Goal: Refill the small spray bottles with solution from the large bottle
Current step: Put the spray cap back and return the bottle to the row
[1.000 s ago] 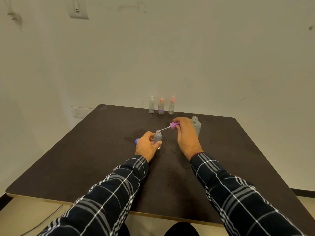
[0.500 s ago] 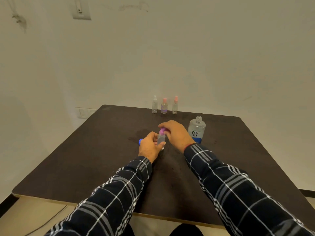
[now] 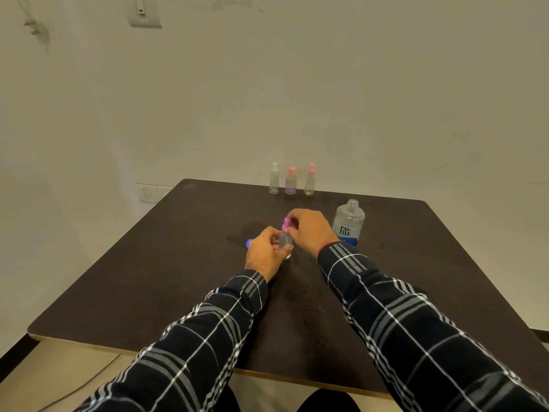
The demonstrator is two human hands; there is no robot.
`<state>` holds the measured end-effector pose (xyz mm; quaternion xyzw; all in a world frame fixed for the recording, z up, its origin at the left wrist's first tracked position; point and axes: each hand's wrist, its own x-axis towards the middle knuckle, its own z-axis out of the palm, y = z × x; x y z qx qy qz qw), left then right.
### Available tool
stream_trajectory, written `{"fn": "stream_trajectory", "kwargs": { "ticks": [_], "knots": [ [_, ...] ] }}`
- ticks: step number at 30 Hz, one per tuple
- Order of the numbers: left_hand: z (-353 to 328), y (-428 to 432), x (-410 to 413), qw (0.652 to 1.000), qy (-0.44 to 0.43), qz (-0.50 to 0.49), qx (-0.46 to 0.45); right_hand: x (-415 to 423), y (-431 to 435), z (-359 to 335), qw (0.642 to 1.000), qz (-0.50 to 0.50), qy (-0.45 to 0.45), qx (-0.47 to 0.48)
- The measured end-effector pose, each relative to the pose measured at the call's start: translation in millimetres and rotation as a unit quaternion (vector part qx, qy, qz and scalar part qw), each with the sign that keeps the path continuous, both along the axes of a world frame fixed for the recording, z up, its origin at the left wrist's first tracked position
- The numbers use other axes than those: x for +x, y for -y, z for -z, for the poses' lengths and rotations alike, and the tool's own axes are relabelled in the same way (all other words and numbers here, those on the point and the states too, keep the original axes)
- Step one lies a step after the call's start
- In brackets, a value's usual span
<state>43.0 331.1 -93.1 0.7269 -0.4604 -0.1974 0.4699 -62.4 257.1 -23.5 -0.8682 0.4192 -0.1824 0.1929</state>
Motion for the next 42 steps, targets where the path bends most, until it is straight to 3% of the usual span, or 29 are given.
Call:
{"fn": "stream_trajectory", "kwargs": {
  "ticks": [4, 7, 10, 13, 16, 20, 22, 27, 30, 33, 39, 42],
  "knots": [
    [-0.3, -1.7, -0.3, 1.000, 0.005, 0.003, -0.007, -4.5, 2.7, -4.1, 0.993, 0.030, -0.102, -0.049],
    [0.7, -1.4, 1.2, 1.000, 0.002, 0.000, -0.013, -8.9, 9.4, -2.6, 1.000, 0.006, -0.025, 0.014],
    [0.2, -2.2, 0.4, 1.000, -0.008, 0.003, -0.013, -7.5, 11.9, 3.4, 0.997, -0.058, -0.006, 0.056],
    [-1.4, -2.3, 0.5, 1.000, -0.002, 0.008, -0.009, -5.4, 11.7, 11.3, 0.997, -0.015, 0.042, 0.062],
    [-0.7, -3.5, 1.4, 1.000, -0.002, 0.007, -0.016, -4.7, 10.0, 14.3, 0.998, 0.028, 0.012, 0.056],
    [-1.4, -3.5, 1.2, 1.000, -0.007, 0.010, -0.017, -6.4, 10.6, 17.5, 0.990, 0.000, 0.089, 0.106],
    [-2.2, -4.3, 1.1, 1.000, -0.015, 0.012, -0.013, -6.4, 12.6, 19.0, 0.990, -0.038, 0.077, 0.112],
    [-2.0, -3.8, 1.7, 1.000, -0.002, 0.013, -0.011, -1.0, 7.7, 22.8, 0.986, 0.053, 0.103, 0.117],
    [-0.2, -2.1, 4.2, 1.000, -0.003, 0.021, -0.006, -2.1, 4.2, 26.5, 0.979, 0.024, 0.110, 0.172],
    [2.9, -0.9, 4.8, 1.000, -0.006, 0.020, -0.014, -4.4, 9.5, 30.0, 0.978, -0.020, 0.123, 0.170],
    [2.7, 0.1, 4.5, 1.000, -0.011, 0.017, -0.015, -2.2, 7.4, 30.0, 0.980, 0.070, 0.120, 0.141],
    [3.5, 0.2, 4.9, 1.000, -0.005, 0.011, -0.017, -2.1, 5.5, 31.5, 0.971, 0.051, 0.171, 0.158]
  ]
}}
